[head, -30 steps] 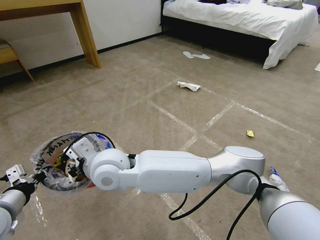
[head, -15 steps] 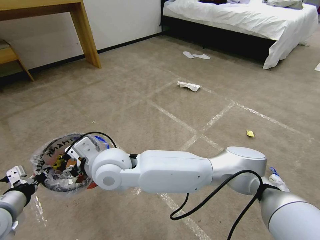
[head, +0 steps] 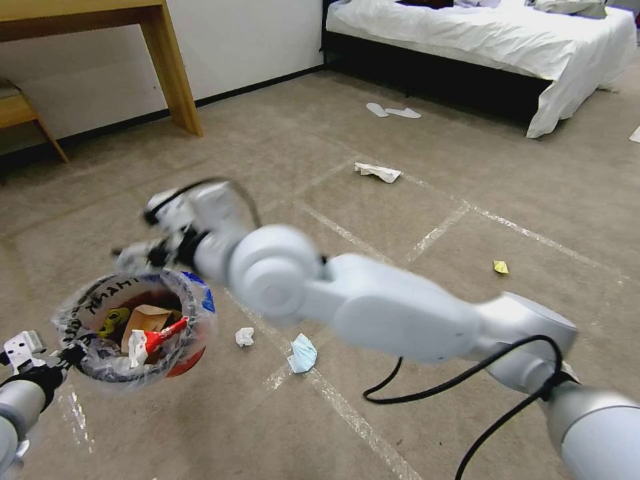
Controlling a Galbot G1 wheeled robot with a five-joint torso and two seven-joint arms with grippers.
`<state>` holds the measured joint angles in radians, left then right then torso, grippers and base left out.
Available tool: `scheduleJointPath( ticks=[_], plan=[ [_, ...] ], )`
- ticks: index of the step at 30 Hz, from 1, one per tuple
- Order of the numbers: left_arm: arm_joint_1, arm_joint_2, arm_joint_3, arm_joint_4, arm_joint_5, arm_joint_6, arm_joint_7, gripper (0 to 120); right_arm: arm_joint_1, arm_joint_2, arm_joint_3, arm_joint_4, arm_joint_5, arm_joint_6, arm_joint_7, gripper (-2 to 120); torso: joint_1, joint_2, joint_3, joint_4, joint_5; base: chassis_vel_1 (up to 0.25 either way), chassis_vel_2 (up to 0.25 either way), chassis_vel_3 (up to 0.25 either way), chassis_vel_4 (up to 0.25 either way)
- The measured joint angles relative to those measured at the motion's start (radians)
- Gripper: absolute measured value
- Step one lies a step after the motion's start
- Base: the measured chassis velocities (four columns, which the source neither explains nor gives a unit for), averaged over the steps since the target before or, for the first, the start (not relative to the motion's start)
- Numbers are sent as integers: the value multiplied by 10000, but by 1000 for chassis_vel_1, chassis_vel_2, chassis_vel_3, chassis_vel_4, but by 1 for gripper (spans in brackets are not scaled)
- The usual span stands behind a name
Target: Pick up the trash bin and place the garbage on the floor into it.
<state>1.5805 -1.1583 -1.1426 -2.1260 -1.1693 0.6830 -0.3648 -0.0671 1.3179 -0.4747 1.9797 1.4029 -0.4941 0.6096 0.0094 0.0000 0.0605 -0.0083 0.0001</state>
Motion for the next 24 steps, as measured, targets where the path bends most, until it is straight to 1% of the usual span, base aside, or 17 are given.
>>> scheduleJointPath(
  ticks=[1,2,3,4,5,6,7,8,9,11,12,14,16,20,22,23,24],
  plan=[
    [10,-7,-16,2,0,-1,-3,0,-248,-263,440,278,-114,55,-118,100,0,0,0,1,1,0,0,0,0],
    [10,-7,-16,2,0,-1,-3,0,-248,-263,440,278,-114,55,-118,100,0,0,0,1,1,0,0,0,0],
    [21,-12,-30,4,5,-4,-7,0,-494,-582,834,506,-189,86,-178,100,0,0,-1,1,1,0,0,0,0],
    [21,-12,-30,4,5,-4,-7,0,-494,-582,834,506,-189,86,-178,100,0,0,-1,1,1,0,0,0,0],
    [34,-16,-34,17,35,-8,-6,0,-857,-1118,1292,729,-238,131,-199,100,0,0,-1,1,2,0,0,0,0],
    [39,-21,-34,31,64,-11,-8,0,-1041,-1430,1488,800,-246,163,-196,100,0,0,0,1,2,0,0,0,0],
    [45,-31,-34,45,94,-12,-10,0,-1377,-2025,1781,913,-249,206,-153,100,0,0,0,0,2,0,0,0,0],
    [45,-40,-32,61,110,-16,-9,0,-1616,-2389,1932,972,-229,210,-87,100,0,0,-1,-3,3,0,0,0,0],
    [45,-40,-32,61,110,-16,-9,0,-1616,-2389,1932,972,-229,210,-87,100,0,0,-1,-3,3,0,0,0,0],
    [29,-49,-16,114,144,-25,-8,0,-2326,-3064,2173,1053,90,99,340,100,0,-1,0,-5,4,0,0,0,0],
    [29,-49,-16,114,144,-25,-8,0,-2326,-3064,2173,1053,90,99,340,100,0,-1,0,-5,4,0,0,0,0],
    [30,-49,-1,163,200,-26,-9,0,-2858,-3400,2184,924,915,-332,1061,100,0,0,0,-1,2,0,0,0,0],
    [34,-53,5,179,227,-29,-9,0,-2967,-3539,1998,776,1206,-540,1237,100,0,0,-1,0,1,0,0,0,0],
    [30,-106,7,189,272,-36,-9,0,-3056,-3681,1446,495,1342,-784,1408,100,0,0,0,0,0,0,0,0,0],
    [34,-197,8,190,313,-43,-8,0,-3141,-3695,773,246,1376,-1138,1581,100,0,0,0,0,-1,0,0,0,0],
    [34,-197,8,190,313,-43,-8,0,-3141,-3695,773,246,1376,-1138,1581,100,0,0,0,0,-1,0,0,0,0],
    [43,-240,11,190,350,-50,-5,0,-3143,-3644,329,-20,1371,-1433,1744,100,0,0,-1,1,-2,0,0,0,0]
  ],
)
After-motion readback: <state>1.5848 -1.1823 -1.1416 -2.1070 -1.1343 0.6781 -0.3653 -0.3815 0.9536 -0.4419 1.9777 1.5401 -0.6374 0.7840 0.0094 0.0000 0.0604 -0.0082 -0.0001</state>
